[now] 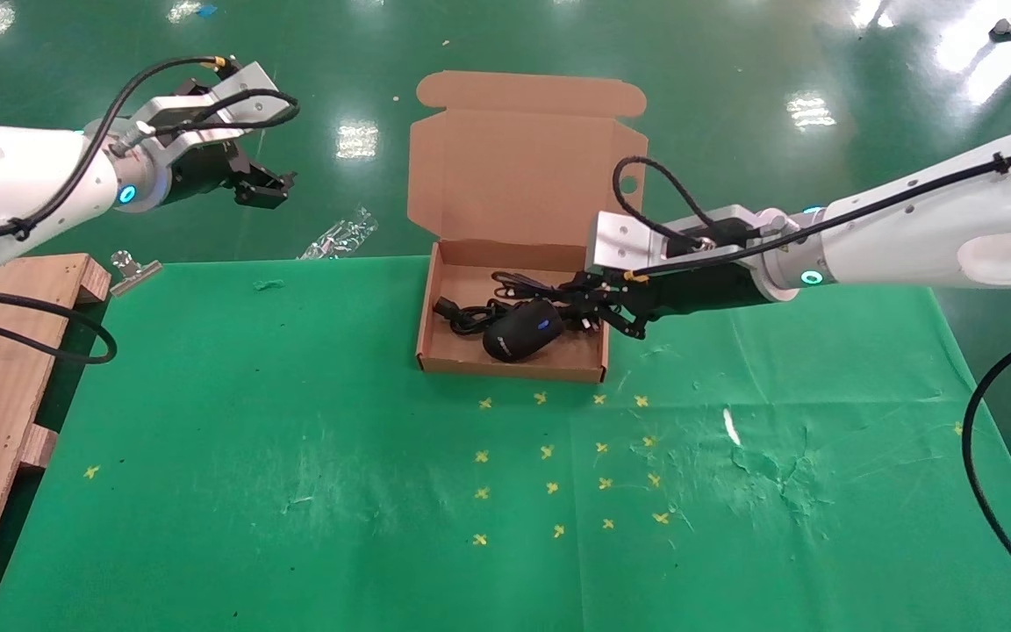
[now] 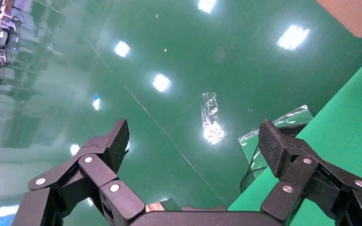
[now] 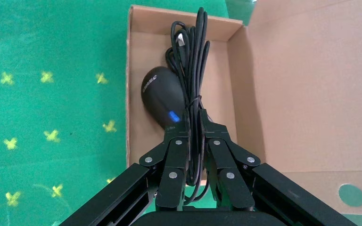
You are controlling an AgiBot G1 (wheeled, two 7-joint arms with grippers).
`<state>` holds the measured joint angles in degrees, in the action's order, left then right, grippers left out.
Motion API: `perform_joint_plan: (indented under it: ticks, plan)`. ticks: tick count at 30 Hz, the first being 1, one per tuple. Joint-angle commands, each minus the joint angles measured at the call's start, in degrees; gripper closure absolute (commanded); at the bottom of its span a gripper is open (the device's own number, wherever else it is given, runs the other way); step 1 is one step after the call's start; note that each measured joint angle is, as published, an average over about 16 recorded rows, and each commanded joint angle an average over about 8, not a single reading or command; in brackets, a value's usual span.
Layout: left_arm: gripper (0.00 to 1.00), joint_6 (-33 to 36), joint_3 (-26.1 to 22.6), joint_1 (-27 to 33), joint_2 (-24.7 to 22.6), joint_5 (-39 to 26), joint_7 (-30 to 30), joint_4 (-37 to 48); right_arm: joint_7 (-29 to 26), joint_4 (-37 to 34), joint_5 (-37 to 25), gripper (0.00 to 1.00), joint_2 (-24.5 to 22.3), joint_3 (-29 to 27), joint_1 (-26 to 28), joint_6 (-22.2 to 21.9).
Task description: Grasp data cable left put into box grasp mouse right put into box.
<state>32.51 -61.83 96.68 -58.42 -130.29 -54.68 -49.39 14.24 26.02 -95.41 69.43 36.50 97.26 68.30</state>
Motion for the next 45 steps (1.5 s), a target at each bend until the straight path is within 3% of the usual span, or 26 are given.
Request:
perform_joint_plan:
  ticks: [1,21,45]
  plan:
    - [0.0,0.0,0.0,0.1,0.1,0.1,0.1,0.1,1.3,-2.0,0.3,0.0,0.5,-0.2,0.0,-0.2]
    - [0.0,0.0,0.0,0.0,-0.1,0.0,0.0,0.0,-0.6,1.8,1.6,0.0,-1.3,-0.6,-1.1,0.5]
    - [0.0,-0.1,0.0,0.0,-0.1,0.0,0.0,0.0,-10.3,19.9,22.2,0.0,-14.4,-8.5,-14.8,7.2]
